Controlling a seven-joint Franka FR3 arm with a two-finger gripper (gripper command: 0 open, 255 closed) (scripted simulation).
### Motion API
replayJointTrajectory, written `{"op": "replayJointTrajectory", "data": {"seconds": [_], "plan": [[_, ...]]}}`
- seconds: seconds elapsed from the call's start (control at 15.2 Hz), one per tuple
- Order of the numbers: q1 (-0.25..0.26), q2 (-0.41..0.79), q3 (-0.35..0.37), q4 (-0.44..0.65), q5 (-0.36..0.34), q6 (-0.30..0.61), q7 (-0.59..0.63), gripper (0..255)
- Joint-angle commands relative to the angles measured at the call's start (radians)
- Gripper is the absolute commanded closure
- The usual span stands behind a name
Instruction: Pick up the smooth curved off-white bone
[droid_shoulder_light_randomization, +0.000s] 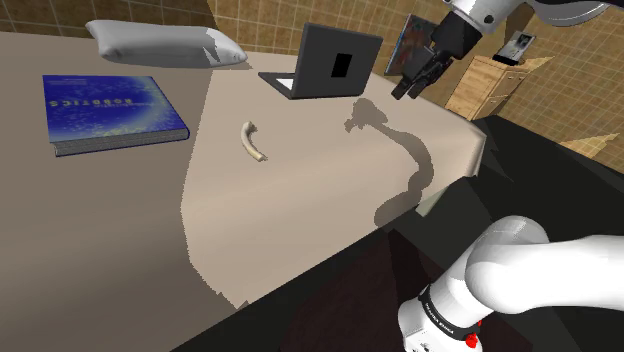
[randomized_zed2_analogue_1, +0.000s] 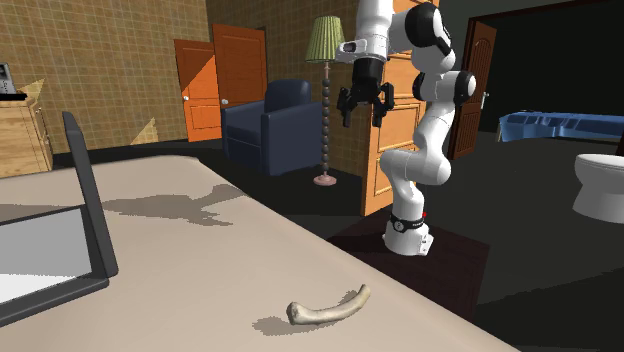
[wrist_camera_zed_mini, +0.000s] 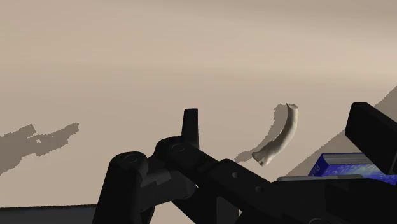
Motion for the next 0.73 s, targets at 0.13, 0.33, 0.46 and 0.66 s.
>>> {"op": "replayJointTrajectory", "data": {"seconds": [0.13,0.33,0.46,0.66], "plan": [[0.002,0.043,0.035,-0.009,0.009,0.050,0.038,0],[0.003,0.117,0.086,-0.013,0.018,0.124,0.094,0],[0.002,0.172,0.119,-0.008,0.021,0.170,0.133,0],[-0.001,0.261,0.168,0.010,0.019,0.237,0.192,0]]}}
